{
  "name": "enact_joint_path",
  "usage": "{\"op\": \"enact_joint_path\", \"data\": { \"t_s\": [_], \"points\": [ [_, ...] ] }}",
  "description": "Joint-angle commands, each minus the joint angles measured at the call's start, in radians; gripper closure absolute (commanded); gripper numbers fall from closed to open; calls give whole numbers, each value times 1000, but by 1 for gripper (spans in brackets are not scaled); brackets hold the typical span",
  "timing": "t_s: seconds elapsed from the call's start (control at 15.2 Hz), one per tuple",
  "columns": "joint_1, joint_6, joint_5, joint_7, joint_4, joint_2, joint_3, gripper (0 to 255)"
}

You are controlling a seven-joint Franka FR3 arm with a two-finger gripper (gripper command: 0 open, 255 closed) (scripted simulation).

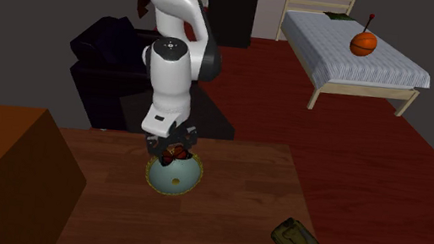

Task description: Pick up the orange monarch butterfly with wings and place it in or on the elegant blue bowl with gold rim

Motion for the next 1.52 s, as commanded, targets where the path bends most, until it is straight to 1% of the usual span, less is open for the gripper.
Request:
{"op": "enact_joint_path", "data": {
  "t_s": [0.0, 0.26, 0.79, 0.86, 1.19, 1.45],
  "points": [
    [-1, 27, 0, -1, -13, 13, -1, 255],
    [-1, 80, 1, 0, -44, 35, -1, 255],
    [-1, 84, 1, 0, -46, 37, -1, 255],
    [-1, 84, 1, 0, -46, 37, -1, 0],
    [-1, 84, 1, 0, -46, 37, -1, 0],
    [1, -41, 0, 1, 32, -10, 1, 0]
  ]
}}
